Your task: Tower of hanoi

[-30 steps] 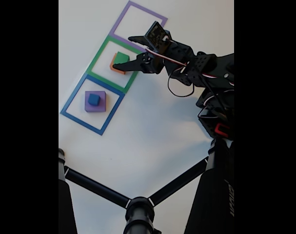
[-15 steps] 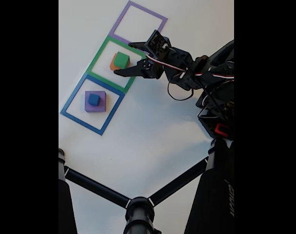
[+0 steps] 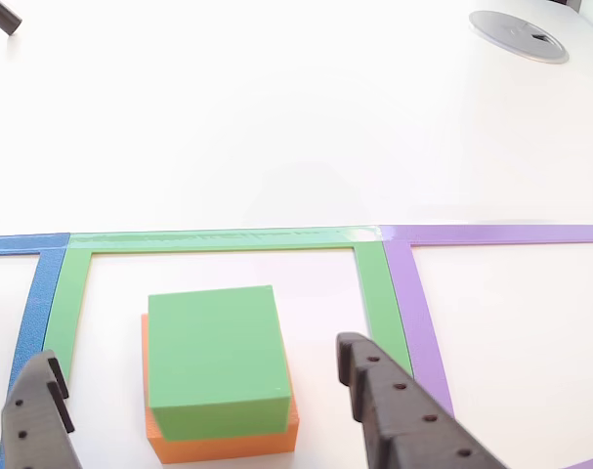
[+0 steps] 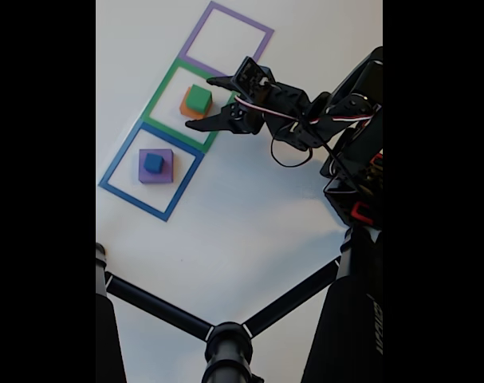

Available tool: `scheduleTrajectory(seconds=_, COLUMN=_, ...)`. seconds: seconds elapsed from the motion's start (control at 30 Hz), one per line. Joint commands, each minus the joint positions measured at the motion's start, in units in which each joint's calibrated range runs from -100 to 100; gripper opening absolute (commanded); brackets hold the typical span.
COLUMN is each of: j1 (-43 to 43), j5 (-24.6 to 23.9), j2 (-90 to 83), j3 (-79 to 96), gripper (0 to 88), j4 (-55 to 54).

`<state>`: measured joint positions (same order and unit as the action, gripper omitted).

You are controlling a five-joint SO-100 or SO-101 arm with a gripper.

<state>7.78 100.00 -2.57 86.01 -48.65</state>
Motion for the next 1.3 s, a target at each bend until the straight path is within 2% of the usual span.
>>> scheduleTrajectory(seconds=0.0, j1=-1.3, j5=0.0, j2=0.7, j3=-2.0, gripper=31.2, j4=-1.9)
scheduleTrajectory(seconds=0.23, j1=-2.1, j5=0.0, j2=1.2, j3=-2.1, gripper=28.8, j4=-1.9)
scheduleTrajectory(seconds=0.67, j1=-2.8, j5=0.0, j2=1.2, j3=-1.5, gripper=12.4, j4=-1.8)
scheduleTrajectory(seconds=1.13, j1=-2.9, j5=0.0, j2=0.8, j3=-0.9, gripper=9.6, j4=-1.4)
scheduleTrajectory(seconds=1.27, j1=-2.9, j5=0.0, j2=-4.4, j3=-1.6, gripper=9.5, j4=4.0)
